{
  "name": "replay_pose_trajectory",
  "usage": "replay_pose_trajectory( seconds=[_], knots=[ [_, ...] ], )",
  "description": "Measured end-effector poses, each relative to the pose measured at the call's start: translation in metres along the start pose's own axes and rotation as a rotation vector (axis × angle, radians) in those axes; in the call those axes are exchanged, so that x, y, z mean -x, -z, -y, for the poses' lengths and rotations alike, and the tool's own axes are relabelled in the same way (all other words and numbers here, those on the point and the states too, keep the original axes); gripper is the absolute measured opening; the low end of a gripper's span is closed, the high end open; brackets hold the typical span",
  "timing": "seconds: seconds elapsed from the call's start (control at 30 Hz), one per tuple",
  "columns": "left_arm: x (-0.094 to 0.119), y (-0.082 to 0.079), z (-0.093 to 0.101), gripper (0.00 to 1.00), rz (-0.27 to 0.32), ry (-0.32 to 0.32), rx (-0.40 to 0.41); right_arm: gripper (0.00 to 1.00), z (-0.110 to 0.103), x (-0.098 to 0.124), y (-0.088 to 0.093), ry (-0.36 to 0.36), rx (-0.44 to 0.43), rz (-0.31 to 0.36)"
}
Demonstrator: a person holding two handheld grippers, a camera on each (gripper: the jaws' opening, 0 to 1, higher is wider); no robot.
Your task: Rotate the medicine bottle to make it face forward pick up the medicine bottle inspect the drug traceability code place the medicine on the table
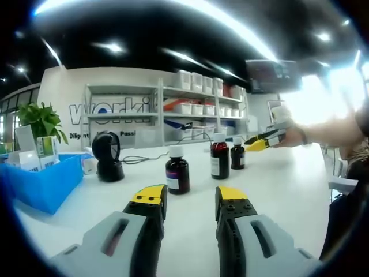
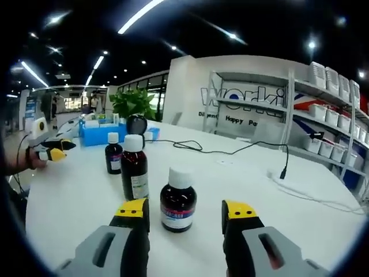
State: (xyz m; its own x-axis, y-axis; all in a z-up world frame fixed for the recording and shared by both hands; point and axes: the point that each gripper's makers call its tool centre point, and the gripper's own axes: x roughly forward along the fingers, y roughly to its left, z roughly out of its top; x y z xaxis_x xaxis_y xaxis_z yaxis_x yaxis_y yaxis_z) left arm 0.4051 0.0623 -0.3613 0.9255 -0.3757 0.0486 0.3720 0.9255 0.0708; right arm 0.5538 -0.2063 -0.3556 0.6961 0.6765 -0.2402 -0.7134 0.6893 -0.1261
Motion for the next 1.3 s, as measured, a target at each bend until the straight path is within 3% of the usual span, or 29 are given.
replay_pose_trajectory(
  seconds=[0.3, 0.53, 0.73, 0.97, 1.13, 1.3],
  knots=[
    [0.000, 0.001, 0.000, 0.26, -0.004, -0.001, -0.001, 0.47, 0.003, 0.001, -0.009, -0.101, 0.025, 0.018],
    [0.000, 0.000, 0.001, 0.26, -0.001, 0.001, -0.002, 0.46, 0.009, 0.002, -0.003, -0.154, 0.049, 0.004],
    [0.000, 0.001, 0.001, 0.26, -0.004, 0.002, 0.000, 0.43, -0.004, -0.003, 0.000, -0.267, 0.030, -0.013],
    [0.000, 0.000, 0.002, 0.26, 0.000, 0.001, 0.004, 0.43, -0.016, -0.021, -0.005, -0.325, 0.038, -0.010],
    [0.000, 0.001, 0.003, 0.26, -0.004, 0.008, 0.004, 0.41, -0.023, -0.032, 0.002, -0.355, 0.075, -0.046],
    [0.000, 0.000, 0.002, 0.26, -0.002, 0.003, 0.007, 0.32, -0.025, -0.036, 0.006, -0.354, 0.073, -0.060]
  ],
)
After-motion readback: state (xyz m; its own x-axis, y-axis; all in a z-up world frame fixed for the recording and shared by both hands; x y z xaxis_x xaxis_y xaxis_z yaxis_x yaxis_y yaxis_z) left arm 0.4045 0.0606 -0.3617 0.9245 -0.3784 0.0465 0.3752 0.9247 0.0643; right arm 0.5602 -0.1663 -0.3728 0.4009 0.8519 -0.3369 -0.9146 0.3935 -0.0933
